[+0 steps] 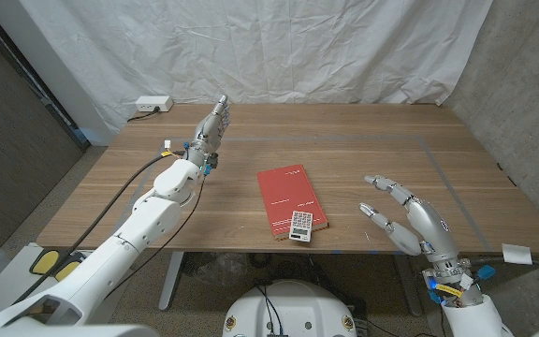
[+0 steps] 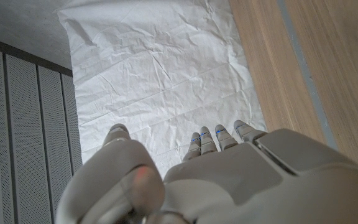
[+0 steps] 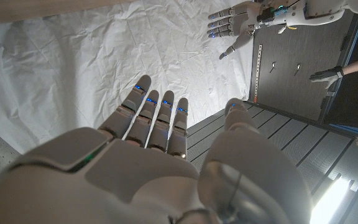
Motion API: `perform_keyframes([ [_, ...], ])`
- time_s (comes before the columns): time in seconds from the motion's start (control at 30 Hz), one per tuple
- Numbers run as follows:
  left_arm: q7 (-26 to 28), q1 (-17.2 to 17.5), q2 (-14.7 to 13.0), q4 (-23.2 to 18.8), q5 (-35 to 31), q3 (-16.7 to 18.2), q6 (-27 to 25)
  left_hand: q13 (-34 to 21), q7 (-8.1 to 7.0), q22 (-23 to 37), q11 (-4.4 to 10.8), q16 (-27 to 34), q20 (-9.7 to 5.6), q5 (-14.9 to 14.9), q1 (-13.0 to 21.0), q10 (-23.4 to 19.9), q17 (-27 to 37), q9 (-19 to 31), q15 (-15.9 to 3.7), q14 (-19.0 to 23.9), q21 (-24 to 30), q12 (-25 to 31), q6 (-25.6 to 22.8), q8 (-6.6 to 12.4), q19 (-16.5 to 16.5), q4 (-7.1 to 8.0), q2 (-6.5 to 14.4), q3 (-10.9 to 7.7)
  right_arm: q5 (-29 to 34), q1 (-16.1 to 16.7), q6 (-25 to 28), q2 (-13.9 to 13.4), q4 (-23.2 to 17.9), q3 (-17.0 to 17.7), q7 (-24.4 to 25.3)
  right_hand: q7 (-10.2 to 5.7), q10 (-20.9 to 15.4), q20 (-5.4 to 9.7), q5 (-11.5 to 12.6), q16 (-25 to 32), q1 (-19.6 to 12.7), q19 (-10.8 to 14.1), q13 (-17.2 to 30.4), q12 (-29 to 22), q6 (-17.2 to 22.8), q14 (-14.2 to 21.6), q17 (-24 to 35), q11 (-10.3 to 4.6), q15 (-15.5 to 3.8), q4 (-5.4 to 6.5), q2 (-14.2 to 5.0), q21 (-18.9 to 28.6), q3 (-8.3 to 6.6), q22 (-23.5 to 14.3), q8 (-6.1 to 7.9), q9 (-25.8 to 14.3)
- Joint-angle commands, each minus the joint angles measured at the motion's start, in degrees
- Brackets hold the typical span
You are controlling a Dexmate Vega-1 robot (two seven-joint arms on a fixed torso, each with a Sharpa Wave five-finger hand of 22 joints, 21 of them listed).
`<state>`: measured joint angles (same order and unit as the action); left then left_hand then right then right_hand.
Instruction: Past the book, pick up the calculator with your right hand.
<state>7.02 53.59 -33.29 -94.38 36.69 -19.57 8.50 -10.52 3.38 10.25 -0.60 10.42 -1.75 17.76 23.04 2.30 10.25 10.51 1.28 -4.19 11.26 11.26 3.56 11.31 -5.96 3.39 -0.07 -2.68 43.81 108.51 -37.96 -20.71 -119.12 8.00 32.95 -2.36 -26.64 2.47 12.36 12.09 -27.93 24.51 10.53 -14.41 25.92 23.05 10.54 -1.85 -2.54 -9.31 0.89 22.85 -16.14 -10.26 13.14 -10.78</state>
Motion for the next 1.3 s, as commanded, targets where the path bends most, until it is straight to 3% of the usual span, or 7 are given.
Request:
perform_keyframes([
  [0.03, -1.29, 0.12, -1.83, -0.70, 0.67, 0.43, -1.14, -0.19, 0.02, 0.25, 0.19, 0.35, -2.90, -0.40, 0.59, -0.09, 0.17, 0.25, -0.07, 0.00, 0.38, 0.38, 0.07, 0.09, -0.23, 0.01, -0.16, 0.41, 6.98, 2.24, 7.27, -2.80, -1.89, -3.87, 7.36, -0.20, -0.59, 4.89, 0.62, 0.27, -0.71, 0.49, 0.18, -0.35, 0.75, 0.75, 0.17, -0.42, -4.34, 0.07, -0.05, -0.17, -0.40, -0.16, 0.24, -0.35],
  [0.97, -1.94, 1.40, -1.84, -1.40, 0.24, 0.96, 1.91, -0.19, 0.10, 0.27, 0.19, 0.29, -2.67, -0.54, 0.70, 0.10, 0.18, 0.25, 0.04, -0.19, 0.34, 0.28, 0.19, 0.02, -0.45, 0.04, -0.01, 0.64, 13.90, 2.76, 23.13, -16.23, -4.83, -12.75, 16.33, -2.41, -2.19, 5.79, 1.45, 0.17, -2.71, 2.26, 0.27, -0.44, 2.96, 2.46, 0.21, -2.62, -5.89, -0.06, 0.80, -0.53, -0.89, -0.17, 0.41, -0.45],
  [1.3, -2.08, 1.21, -1.62, -1.45, 0.19, 0.86, 2.20, -0.19, 0.11, 0.27, 0.29, 0.29, -2.65, -0.58, 0.74, 0.07, 0.19, 0.25, 0.05, -0.20, 0.35, 0.29, 0.19, 0.01, -0.47, 0.05, 0.04, 0.72, 16.10, 0.72, 29.48, -20.50, -4.26, -16.52, 18.72, -3.24, -2.52, 6.18, 1.78, 0.14, -3.68, 2.68, 0.31, -0.42, 3.52, 3.02, 0.22, -3.42, -6.49, -0.22, 1.15, -0.72, -1.13, -0.16, 0.42, -0.49],
])
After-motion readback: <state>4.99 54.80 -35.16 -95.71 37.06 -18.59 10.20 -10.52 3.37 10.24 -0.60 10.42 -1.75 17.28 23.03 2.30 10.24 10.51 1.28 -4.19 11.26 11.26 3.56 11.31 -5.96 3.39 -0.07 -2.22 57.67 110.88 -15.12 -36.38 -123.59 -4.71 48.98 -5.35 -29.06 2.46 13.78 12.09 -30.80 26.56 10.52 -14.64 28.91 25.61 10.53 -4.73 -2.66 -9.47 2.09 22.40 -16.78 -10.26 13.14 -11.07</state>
